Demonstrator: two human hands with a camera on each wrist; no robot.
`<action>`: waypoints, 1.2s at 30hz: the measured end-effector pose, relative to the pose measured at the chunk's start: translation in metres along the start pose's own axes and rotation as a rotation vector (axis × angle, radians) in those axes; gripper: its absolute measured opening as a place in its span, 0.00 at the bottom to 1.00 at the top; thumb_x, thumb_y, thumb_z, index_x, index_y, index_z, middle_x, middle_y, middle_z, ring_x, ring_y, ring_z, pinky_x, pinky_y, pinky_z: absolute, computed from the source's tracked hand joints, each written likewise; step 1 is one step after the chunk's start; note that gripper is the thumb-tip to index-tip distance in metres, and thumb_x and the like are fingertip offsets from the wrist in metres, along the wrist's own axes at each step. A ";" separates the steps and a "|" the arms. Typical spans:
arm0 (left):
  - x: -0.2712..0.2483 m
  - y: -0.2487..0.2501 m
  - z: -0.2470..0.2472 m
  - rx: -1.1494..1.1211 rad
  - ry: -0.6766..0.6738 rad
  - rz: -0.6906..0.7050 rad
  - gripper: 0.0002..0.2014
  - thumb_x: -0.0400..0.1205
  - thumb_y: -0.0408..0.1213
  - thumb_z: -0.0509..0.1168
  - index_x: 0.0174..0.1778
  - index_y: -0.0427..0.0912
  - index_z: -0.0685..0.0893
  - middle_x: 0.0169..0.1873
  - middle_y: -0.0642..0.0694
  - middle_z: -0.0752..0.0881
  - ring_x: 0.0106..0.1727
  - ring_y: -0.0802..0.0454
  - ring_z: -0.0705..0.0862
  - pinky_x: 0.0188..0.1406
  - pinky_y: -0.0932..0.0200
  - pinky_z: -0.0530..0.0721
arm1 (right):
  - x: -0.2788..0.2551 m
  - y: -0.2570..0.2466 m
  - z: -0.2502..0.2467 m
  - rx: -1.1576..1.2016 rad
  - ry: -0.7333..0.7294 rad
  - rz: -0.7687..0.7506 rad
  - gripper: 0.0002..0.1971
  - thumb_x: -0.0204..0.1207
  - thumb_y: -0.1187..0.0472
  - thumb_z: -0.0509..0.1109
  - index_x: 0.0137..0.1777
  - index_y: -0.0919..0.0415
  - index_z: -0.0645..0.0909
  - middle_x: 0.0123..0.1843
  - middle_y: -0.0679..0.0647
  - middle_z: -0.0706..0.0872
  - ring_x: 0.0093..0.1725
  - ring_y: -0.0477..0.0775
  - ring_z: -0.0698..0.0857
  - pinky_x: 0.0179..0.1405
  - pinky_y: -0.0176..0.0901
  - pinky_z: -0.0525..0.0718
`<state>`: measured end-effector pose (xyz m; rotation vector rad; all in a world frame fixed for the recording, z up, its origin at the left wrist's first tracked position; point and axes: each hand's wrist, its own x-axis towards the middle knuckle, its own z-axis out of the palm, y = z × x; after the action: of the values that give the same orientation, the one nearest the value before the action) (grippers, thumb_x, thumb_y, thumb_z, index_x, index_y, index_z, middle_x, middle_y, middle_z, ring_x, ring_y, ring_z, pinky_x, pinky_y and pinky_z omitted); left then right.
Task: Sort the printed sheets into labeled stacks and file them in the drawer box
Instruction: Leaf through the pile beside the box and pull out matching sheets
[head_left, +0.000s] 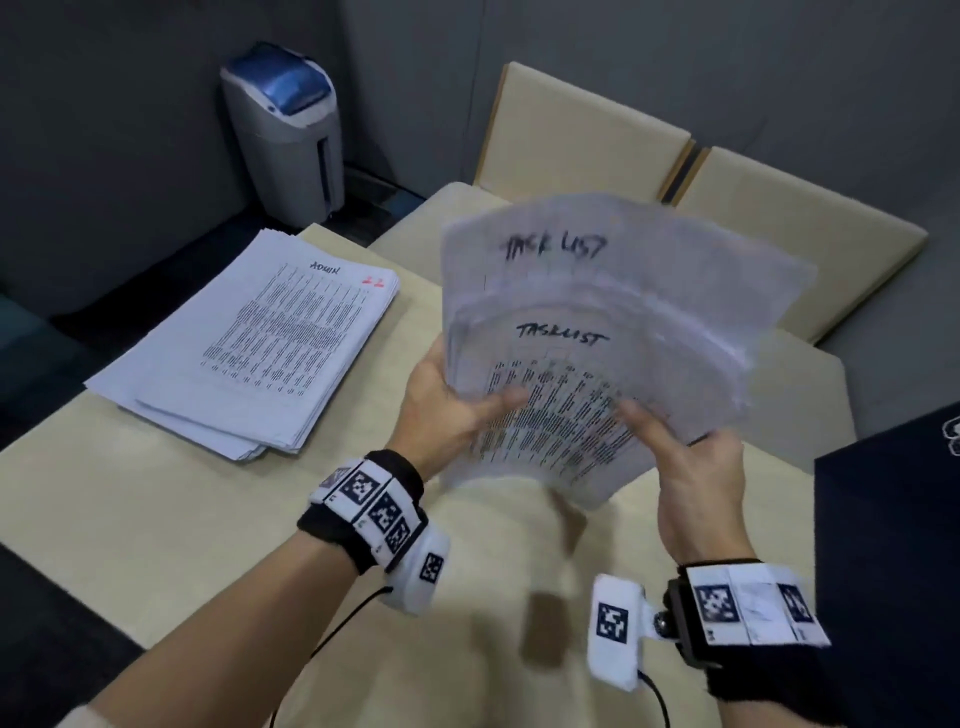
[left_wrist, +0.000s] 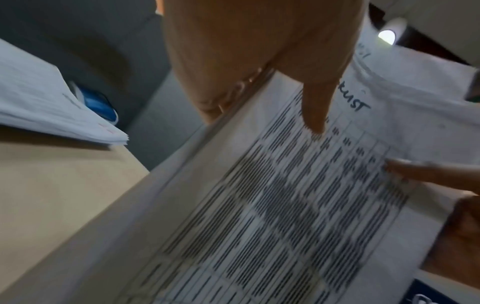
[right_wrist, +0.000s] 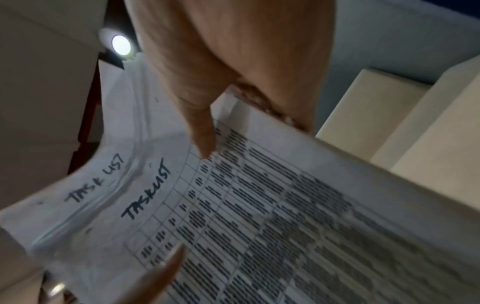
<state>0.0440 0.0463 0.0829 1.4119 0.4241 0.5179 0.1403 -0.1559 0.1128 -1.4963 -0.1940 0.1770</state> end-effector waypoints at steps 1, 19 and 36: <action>0.002 -0.004 -0.005 0.001 0.043 0.026 0.31 0.70 0.31 0.82 0.68 0.37 0.79 0.56 0.49 0.90 0.57 0.55 0.89 0.53 0.57 0.89 | -0.001 0.008 0.003 -0.020 -0.015 0.020 0.23 0.68 0.70 0.80 0.63 0.63 0.84 0.52 0.51 0.93 0.52 0.47 0.90 0.51 0.38 0.87; 0.093 -0.006 -0.163 0.231 0.079 -0.126 0.15 0.83 0.49 0.69 0.58 0.42 0.85 0.47 0.44 0.90 0.46 0.47 0.89 0.52 0.39 0.89 | 0.022 0.034 0.195 -0.029 -0.006 0.189 0.14 0.67 0.67 0.82 0.52 0.62 0.87 0.51 0.55 0.93 0.53 0.55 0.92 0.56 0.48 0.88; 0.188 -0.061 -0.361 0.978 0.027 -0.661 0.38 0.77 0.51 0.70 0.79 0.36 0.66 0.74 0.35 0.72 0.73 0.35 0.73 0.72 0.39 0.75 | 0.036 0.147 0.345 -0.581 -0.157 0.698 0.29 0.74 0.56 0.79 0.72 0.59 0.70 0.58 0.53 0.81 0.59 0.58 0.81 0.61 0.53 0.80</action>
<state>-0.0022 0.4435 -0.0148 2.0393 1.2173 -0.2759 0.0939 0.1969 -0.0108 -2.0861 0.1811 0.8567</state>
